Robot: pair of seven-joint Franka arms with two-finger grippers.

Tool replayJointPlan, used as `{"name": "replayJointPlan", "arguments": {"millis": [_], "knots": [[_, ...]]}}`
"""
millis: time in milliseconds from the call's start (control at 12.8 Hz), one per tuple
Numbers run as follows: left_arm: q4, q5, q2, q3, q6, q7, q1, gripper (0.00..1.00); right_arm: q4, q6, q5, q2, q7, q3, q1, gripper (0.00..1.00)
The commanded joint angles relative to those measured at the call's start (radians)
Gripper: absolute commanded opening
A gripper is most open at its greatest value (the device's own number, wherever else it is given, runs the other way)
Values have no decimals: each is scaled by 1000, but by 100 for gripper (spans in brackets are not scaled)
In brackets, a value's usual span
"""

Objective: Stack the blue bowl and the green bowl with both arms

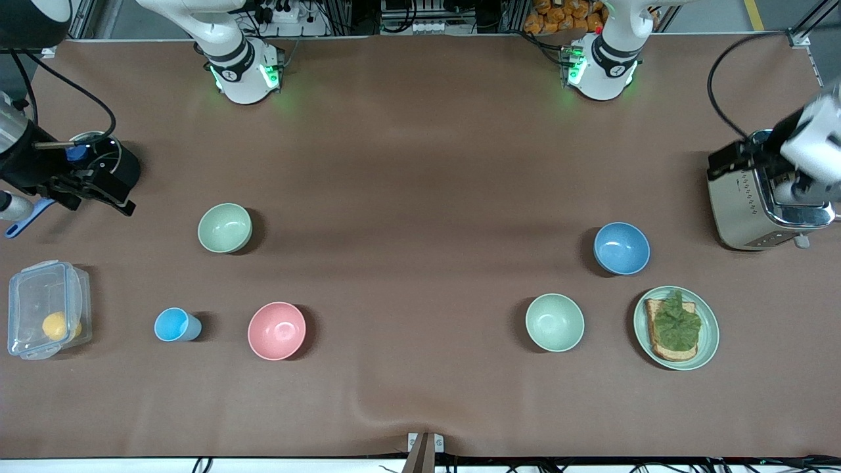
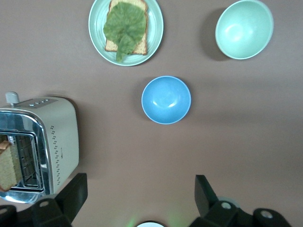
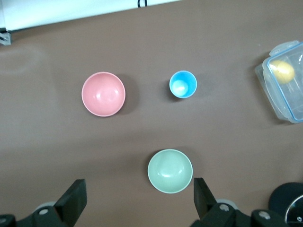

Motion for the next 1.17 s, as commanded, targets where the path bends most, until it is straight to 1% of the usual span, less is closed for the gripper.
{"name": "replayJointPlan", "arguments": {"millis": [0,156,235,391,469,782,939,1095], "knots": [[-26,8,49,-2,25,4,14,100,9,-25,-8,16,-12,5,-20,100],[-86,5,43,-4,60,-4,14,100,-14,-21,-6,30,-53,3,-35,100],[-135,6,34,-4,104,-4,27,100,-54,7,-3,33,-109,0,-49,100],[-225,8,3,-5,172,-2,34,100,-166,93,3,35,-195,-4,-87,100],[-254,8,1,-7,190,-2,36,100,-221,116,3,41,-202,-4,-92,100],[-368,8,-6,-7,284,-2,34,100,-419,293,3,42,-202,-4,-93,100],[-411,6,-8,-7,321,-2,36,100,-476,343,1,62,-203,-4,-89,100],[-460,6,-8,-7,368,-2,37,100,-487,348,-18,116,-219,-4,-86,100]]}}
